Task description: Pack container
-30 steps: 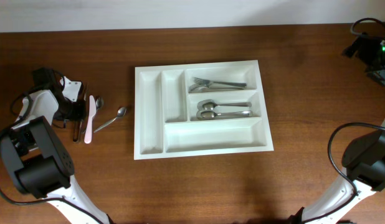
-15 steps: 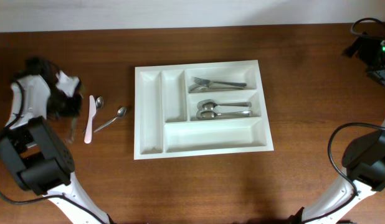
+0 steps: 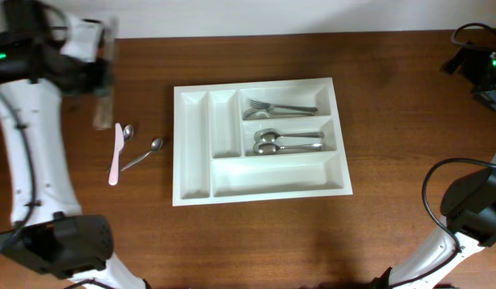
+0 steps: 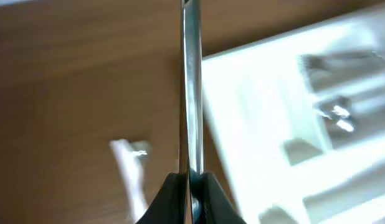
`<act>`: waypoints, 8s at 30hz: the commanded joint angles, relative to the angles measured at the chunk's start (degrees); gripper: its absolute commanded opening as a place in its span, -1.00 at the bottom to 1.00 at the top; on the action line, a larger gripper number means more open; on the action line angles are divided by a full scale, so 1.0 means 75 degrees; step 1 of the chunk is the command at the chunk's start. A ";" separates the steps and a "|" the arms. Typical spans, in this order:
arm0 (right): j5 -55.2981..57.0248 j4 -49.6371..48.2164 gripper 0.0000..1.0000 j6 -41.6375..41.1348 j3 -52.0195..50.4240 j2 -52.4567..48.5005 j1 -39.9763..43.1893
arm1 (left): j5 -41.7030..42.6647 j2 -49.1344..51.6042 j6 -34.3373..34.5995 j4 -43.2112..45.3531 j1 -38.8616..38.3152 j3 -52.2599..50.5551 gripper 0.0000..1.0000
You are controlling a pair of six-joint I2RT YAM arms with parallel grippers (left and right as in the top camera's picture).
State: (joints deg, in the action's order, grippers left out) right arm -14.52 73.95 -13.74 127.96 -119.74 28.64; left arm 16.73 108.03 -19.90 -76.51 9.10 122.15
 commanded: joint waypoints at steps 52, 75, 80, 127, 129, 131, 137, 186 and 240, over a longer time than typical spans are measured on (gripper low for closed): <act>-0.0035 0.0000 0.98 -0.0064 -0.0035 0.0017 0.0035 | -0.5782 0.0676 0.0379 -0.1201 -0.4048 0.0443 0.99; -0.0035 0.0000 0.98 -0.0064 -0.0035 0.0017 0.0035 | -0.1539 0.2020 0.0755 -0.0070 0.2127 -0.1856 0.68; -0.0035 0.0000 0.98 -0.0064 -0.0035 0.0017 0.0035 | -0.1489 0.2550 0.0635 0.0128 0.1818 -0.1900 0.48; -0.0035 0.0000 0.97 -0.0064 -0.0035 0.0017 0.0035 | -0.1807 0.2999 -0.0187 0.1918 0.0968 -0.3453 0.10; -0.0035 0.0000 0.98 -0.0064 -0.0035 0.0017 0.0035 | -0.1804 0.2999 -0.0187 0.1973 0.0965 -0.3570 -0.14; -0.0035 0.0000 0.98 -0.0064 -0.0035 0.0017 0.0035 | -0.1804 0.2999 -0.0184 0.1970 0.0959 -0.3567 -0.33; -0.0035 0.0000 0.97 -0.0067 -0.0035 0.0015 0.0035 | -0.1807 0.2996 -0.0093 0.1856 0.0959 -0.3564 -0.60; -0.0035 0.0000 0.98 -0.0064 -0.0035 0.0017 0.0035 | -0.1431 0.3378 0.3885 0.0192 -0.3226 0.1673 -0.96; -0.0035 0.0000 0.98 -0.0067 -0.0035 0.0017 0.0035 | -0.1772 0.2396 0.2667 -0.0606 0.0667 0.0414 0.90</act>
State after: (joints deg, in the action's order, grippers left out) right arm -14.52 73.93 -13.76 127.90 -119.74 28.64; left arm 0.05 125.73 1.06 -84.18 15.03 131.90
